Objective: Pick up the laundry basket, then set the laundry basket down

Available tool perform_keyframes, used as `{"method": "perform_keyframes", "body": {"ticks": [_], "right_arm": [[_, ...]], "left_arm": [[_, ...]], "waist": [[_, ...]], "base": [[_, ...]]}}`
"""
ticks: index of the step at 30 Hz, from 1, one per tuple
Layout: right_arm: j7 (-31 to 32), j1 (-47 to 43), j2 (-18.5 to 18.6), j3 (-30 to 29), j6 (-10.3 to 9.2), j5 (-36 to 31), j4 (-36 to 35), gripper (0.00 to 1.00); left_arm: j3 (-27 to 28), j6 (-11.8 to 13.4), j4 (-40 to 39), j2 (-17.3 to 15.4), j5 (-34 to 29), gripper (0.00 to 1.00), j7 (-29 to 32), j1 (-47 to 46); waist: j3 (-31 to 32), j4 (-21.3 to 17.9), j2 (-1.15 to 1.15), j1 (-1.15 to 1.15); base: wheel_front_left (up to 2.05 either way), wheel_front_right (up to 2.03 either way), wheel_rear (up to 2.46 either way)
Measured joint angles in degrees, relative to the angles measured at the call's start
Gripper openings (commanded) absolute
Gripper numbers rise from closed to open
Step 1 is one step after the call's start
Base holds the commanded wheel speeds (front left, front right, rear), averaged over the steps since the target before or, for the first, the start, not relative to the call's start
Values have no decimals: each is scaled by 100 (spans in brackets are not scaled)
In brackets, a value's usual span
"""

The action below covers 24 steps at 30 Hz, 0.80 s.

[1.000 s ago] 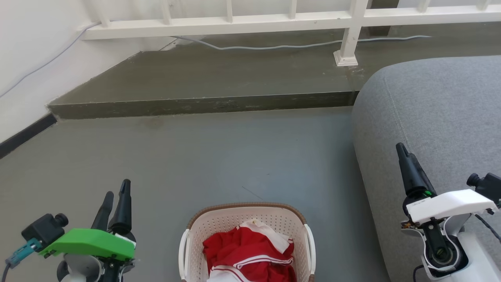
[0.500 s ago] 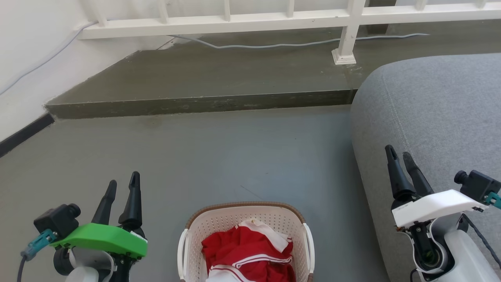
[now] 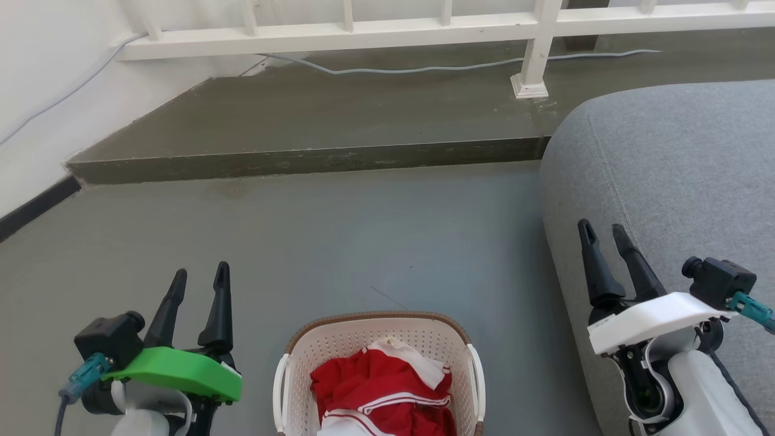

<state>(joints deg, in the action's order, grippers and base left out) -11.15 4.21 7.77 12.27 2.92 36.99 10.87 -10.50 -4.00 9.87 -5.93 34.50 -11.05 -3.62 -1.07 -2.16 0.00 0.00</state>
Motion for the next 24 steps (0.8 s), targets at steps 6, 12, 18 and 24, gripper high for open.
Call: {"method": "perform_keyframes", "body": {"ticks": [6,12,18,24], "right_arm": [[-107,3,-9,75,-25,-456,0,100],[-232,8,-15,89,-120,-922,1,100],[-327,11,-32,86,-160,-1246,5,100],[-327,12,-52,40,-201,-1269,56,100]], "left_arm": [[-44,-1,-54,9,-447,100,-114,-5],[-60,-1,-100,26,-864,100,-248,-15],[-74,-9,-115,75,-1210,100,-322,-19],[-53,-51,-114,101,-1211,100,-323,-20]], "waist": [[1,-13,0,0],[5,-30,0,0],[7,-43,0,0],[0,-43,0,0]], "base": [[0,0,0],[0,0,0],[0,0,0],[0,0,0]]}}
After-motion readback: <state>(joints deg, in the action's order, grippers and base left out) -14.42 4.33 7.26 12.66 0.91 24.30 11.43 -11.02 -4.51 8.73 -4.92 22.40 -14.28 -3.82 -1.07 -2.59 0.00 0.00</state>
